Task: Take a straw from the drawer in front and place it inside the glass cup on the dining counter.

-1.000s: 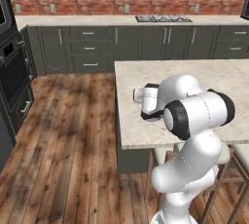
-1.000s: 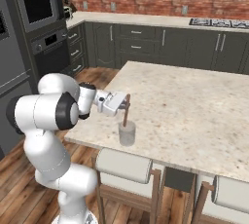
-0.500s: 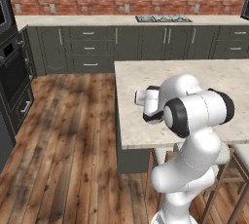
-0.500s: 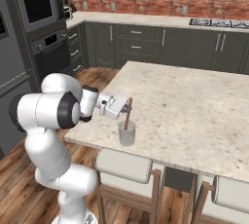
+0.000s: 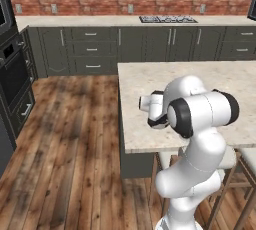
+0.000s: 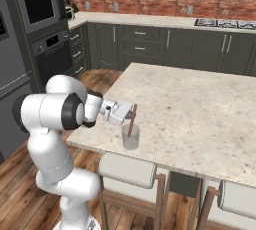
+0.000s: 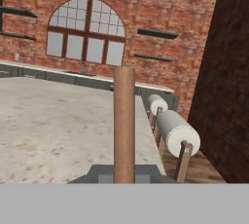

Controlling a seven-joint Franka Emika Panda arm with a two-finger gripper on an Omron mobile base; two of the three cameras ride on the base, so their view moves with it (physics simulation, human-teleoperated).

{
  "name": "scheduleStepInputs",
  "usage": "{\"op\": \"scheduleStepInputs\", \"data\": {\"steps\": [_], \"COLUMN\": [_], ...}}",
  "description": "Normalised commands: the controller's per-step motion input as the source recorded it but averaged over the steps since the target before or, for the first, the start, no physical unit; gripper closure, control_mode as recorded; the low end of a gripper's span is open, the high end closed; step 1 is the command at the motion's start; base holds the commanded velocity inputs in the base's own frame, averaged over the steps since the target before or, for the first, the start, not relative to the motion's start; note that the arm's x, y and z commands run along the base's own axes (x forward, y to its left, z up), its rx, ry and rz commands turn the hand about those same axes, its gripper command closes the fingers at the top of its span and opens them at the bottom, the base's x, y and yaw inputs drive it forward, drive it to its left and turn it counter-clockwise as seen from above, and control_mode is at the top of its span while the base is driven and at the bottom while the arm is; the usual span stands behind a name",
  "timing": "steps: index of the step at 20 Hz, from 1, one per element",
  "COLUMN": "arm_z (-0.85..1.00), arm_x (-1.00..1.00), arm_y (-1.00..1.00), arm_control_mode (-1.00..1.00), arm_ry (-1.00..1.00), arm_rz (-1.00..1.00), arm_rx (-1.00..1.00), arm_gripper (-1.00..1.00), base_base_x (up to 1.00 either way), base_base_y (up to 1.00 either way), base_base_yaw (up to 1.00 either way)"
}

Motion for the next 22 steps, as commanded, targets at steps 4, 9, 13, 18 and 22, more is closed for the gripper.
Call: {"op": "scheduleStepInputs", "data": {"steps": [4, 9, 13, 18, 22], "arm_z": [-0.30, -0.24, 0.00, 0.24, 0.51], "arm_x": [0.00, 0.00, 0.00, -0.07, -0.15], "arm_y": [0.00, 0.00, 0.00, 0.00, 0.01], "arm_control_mode": [-1.00, -1.00, -1.00, -1.00, -1.00], "arm_ry": [-0.08, -0.06, -0.03, -0.03, 0.00], "arm_rz": [0.00, 0.00, 0.00, 0.00, 0.00], "arm_rx": [-0.01, 0.00, 0.00, 0.02, 0.06], "arm_gripper": [1.00, -1.00, -1.00, -1.00, -1.00], "base_base_x": [0.00, 0.00, 0.00, 0.00, 0.00], "base_base_y": [0.00, 0.00, 0.00, 0.00, 0.00], "base_base_yaw": [0.00, 0.00, 0.00, 0.00, 0.00]}}
